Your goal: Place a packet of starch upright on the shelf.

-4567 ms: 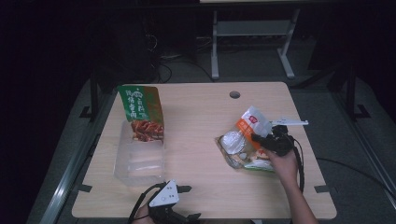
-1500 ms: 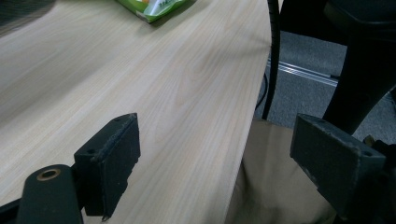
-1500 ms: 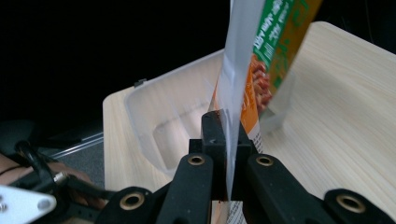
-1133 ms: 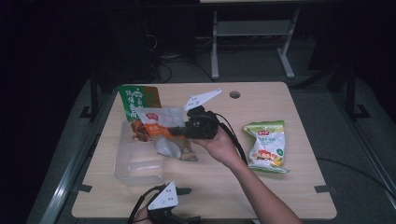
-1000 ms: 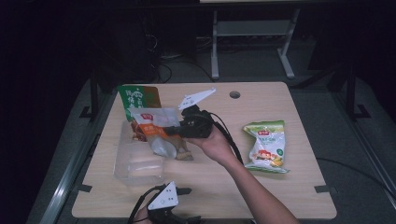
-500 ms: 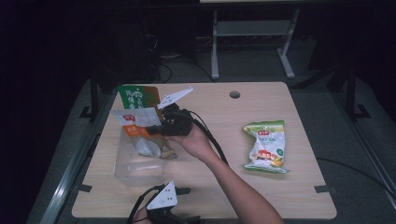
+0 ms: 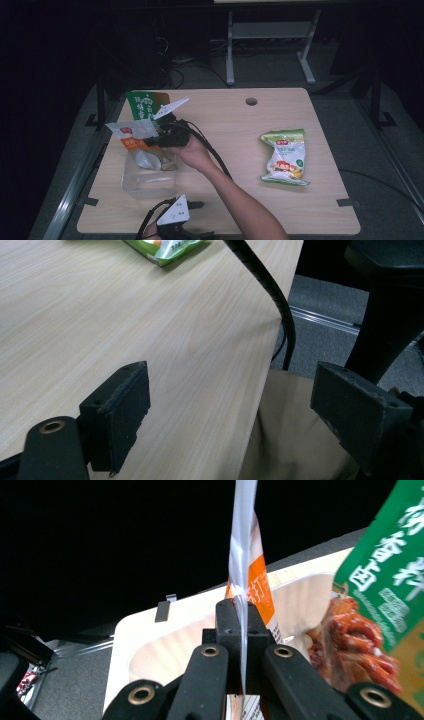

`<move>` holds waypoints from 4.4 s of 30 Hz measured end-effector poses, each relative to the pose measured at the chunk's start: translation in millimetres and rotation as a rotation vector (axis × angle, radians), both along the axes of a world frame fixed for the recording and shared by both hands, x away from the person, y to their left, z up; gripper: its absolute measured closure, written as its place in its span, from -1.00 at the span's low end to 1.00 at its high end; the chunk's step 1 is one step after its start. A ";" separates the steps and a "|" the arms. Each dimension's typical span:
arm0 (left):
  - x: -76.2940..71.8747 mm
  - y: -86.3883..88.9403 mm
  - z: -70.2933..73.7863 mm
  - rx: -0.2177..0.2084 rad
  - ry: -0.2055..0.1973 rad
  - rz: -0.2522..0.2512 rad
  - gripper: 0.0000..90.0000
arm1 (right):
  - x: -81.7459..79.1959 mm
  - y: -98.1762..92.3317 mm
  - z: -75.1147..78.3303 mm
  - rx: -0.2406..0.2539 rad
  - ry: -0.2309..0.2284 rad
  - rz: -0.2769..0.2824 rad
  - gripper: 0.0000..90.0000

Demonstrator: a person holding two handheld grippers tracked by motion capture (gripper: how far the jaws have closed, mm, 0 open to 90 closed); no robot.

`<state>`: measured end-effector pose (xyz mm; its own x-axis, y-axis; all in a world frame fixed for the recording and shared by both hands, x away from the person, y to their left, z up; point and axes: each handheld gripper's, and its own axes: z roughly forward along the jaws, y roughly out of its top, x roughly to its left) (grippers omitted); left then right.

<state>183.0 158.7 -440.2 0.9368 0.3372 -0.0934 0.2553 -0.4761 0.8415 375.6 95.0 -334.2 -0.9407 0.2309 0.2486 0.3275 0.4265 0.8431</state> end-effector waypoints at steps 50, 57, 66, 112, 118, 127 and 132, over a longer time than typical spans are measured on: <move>0.2 3.5 1.8 0.001 -0.012 0.010 -0.65 | 10.4 -10.8 -53.2 -0.012 0.039 -0.087 0.99; 0.8 4.2 1.8 0.002 -0.012 0.011 -0.65 | 10.3 -20.6 -44.5 0.009 0.053 -0.100 0.68; 2.3 5.0 1.5 0.002 -0.011 0.015 -0.65 | 2.0 -47.3 -33.9 -0.014 0.046 -0.104 0.46; 6.0 6.6 -0.2 0.012 -0.003 0.028 -0.65 | -28.5 -214.8 -45.2 -0.067 0.080 -0.313 0.03; 5.8 6.1 -0.2 0.011 -0.004 0.026 -0.65 | -32.3 -237.2 -49.1 -0.080 0.094 -0.347 0.02; 5.4 5.3 -0.5 0.009 -0.004 0.026 -0.65 | -40.0 -270.5 -55.9 -0.111 0.108 -0.411 0.01; 5.1 4.8 -0.6 0.007 -0.001 0.028 -0.65 | -44.0 -287.9 -57.9 -0.125 0.112 -0.447 0.01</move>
